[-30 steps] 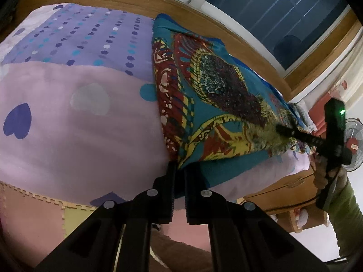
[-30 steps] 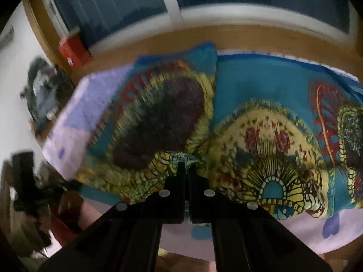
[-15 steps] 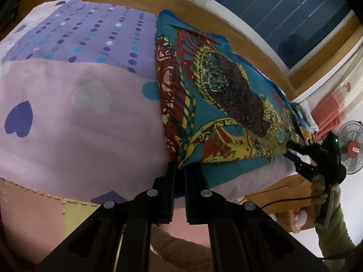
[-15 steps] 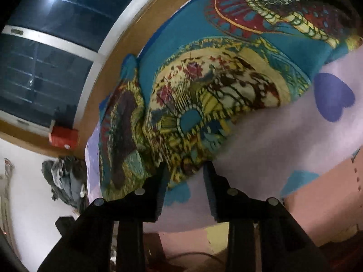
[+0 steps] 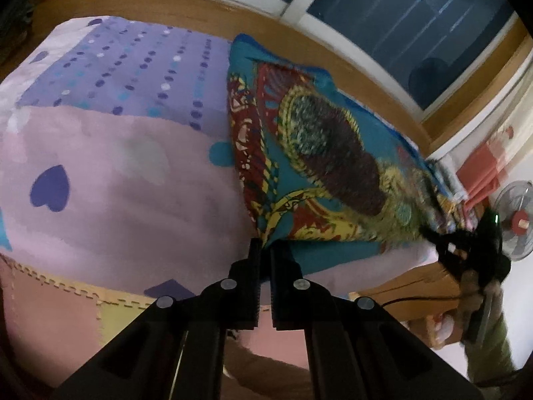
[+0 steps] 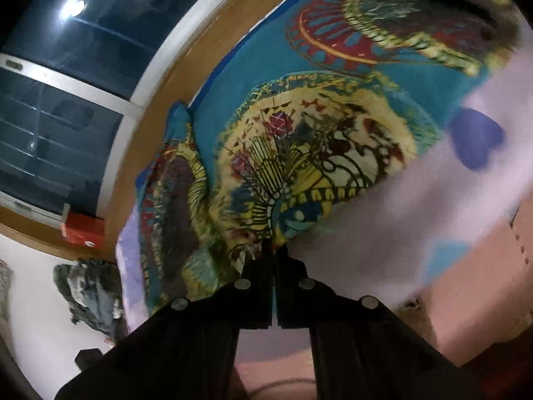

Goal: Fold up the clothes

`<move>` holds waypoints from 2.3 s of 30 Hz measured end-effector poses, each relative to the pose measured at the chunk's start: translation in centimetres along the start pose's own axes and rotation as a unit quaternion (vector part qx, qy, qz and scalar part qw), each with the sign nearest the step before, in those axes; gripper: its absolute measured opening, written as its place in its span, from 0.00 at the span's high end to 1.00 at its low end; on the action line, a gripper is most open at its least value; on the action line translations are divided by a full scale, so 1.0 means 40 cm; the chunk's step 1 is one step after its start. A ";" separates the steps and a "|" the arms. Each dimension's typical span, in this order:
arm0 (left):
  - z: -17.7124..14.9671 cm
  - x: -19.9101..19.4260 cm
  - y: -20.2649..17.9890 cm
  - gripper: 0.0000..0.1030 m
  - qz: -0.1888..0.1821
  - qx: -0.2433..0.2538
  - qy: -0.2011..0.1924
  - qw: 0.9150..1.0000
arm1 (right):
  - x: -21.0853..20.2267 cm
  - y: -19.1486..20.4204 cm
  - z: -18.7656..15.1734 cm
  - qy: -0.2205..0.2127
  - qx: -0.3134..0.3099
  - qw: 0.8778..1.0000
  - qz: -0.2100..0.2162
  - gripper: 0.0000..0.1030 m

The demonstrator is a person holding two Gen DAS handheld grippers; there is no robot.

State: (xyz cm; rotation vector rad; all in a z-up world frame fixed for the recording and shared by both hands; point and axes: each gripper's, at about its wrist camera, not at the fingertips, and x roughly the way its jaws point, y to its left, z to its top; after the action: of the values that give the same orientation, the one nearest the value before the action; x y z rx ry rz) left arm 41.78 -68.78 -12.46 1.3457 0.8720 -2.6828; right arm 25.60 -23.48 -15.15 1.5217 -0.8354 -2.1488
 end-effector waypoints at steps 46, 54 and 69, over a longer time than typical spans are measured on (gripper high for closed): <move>0.137 0.207 -0.062 0.86 0.089 -0.058 0.004 0.994 | 0.598 0.884 0.101 0.199 -0.673 0.711 0.040 0.72; 0.140 0.220 -0.080 0.75 0.106 -0.075 0.014 0.991 | 0.804 0.998 0.100 0.205 -0.720 0.663 0.001 0.71; 0.137 0.226 -0.100 0.72 0.120 -0.077 0.003 0.990 | 0.842 1.073 0.117 0.115 -0.753 0.647 -0.021 0.99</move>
State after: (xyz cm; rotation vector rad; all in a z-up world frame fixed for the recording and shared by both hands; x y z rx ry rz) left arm 31.07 -66.02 -14.70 1.3306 0.8378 -2.3815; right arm 8.18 -75.14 -9.88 0.7163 0.9872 -1.5641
